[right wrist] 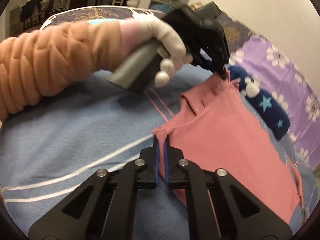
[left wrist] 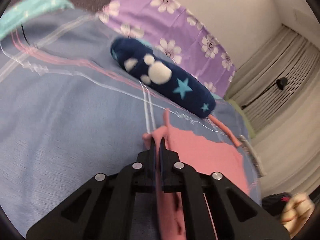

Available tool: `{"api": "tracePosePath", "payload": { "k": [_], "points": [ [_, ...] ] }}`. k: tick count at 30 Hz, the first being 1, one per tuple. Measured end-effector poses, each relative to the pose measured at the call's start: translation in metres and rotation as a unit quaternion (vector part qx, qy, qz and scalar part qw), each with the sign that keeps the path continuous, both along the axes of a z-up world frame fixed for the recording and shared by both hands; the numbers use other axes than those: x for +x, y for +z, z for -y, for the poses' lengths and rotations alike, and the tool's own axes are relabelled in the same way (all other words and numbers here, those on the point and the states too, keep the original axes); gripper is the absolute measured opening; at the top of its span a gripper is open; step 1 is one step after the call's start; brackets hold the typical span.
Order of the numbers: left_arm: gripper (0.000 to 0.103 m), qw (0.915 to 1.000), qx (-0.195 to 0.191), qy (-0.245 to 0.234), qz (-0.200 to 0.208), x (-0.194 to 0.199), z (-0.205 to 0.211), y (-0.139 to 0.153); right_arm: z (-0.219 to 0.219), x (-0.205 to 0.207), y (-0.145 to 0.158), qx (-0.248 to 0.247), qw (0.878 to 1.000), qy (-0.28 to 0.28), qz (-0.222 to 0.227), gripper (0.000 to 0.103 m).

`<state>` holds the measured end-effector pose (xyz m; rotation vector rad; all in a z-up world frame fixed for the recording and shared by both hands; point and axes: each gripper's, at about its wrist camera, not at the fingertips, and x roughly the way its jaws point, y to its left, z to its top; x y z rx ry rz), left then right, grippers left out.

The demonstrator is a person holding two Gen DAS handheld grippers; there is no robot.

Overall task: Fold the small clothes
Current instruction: 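Grasp the folded shirt edge with the left gripper while the right gripper grasps it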

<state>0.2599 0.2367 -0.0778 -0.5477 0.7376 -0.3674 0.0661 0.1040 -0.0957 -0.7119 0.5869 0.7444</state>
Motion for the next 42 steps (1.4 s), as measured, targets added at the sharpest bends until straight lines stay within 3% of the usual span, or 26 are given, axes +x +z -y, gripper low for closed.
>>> {"api": "tracePosePath", "payload": {
  "k": [2,5,6,8,11,13,18,21,24,25,28,29,32,42],
  "points": [
    [0.003,0.9998,0.005,0.012,-0.016,0.003,-0.005,-0.011,-0.001,0.006,-0.008,-0.006,1.0,-0.004,-0.016,0.005],
    [0.006,0.9985,-0.02,0.013,-0.048,0.005,-0.01,-0.028,0.003,0.011,-0.007,0.008,0.999,-0.008,-0.034,0.007],
    [0.01,0.9983,-0.029,0.008,-0.049,0.002,-0.012,-0.028,0.004,0.012,-0.007,0.012,0.999,-0.009,-0.037,0.007],
    [0.039,0.9982,-0.034,-0.001,-0.049,-0.002,-0.013,-0.024,0.005,0.012,-0.007,0.015,0.999,-0.011,-0.04,0.007],
    [0.05,0.9984,-0.037,-0.017,-0.039,-0.015,-0.011,-0.018,0.006,0.01,-0.006,0.019,0.999,-0.012,-0.039,0.009],
    [0.054,0.9976,-0.044,-0.029,-0.045,-0.018,-0.007,-0.024,0.009,0.008,-0.004,0.027,0.998,-0.012,-0.047,0.016],
    [0.055,0.9956,-0.064,-0.055,-0.041,-0.02,0.003,-0.03,0.014,0.004,-0.002,0.014,0.998,-0.031,-0.057,0.033],
    [0.055,0.9958,-0.038,-0.075,-0.037,-0.02,0.018,-0.029,0.01,0.006,-0.006,0.006,0.998,-0.032,-0.055,0.033],
    [0.055,0.9949,-0.041,-0.083,-0.039,-0.014,0.025,-0.029,0.0,0.01,-0.009,-0.002,0.999,-0.035,-0.042,0.033],
    [0.052,0.9951,-0.041,-0.081,-0.04,-0.012,0.027,-0.03,-0.004,0.012,-0.011,-0.008,0.999,-0.037,-0.032,0.033],
    [0.025,0.9963,-0.039,-0.053,-0.056,-0.001,0.03,-0.037,-0.014,0.01,-0.013,-0.026,0.999,-0.047,-0.005,0.033],
    [0.022,0.9962,-0.041,-0.049,-0.059,0.002,0.029,-0.039,-0.015,0.007,-0.013,-0.034,0.998,-0.051,0.008,0.033],
    [0.022,0.9952,-0.059,-0.051,-0.058,0.002,0.025,-0.041,-0.01,0.006,-0.012,-0.04,0.996,-0.078,0.007,0.033],
    [0.022,0.9955,-0.054,-0.053,-0.057,0.001,0.027,-0.04,-0.024,0.027,-0.019,-0.048,0.989,-0.135,0.022,0.033]
  ]
}}
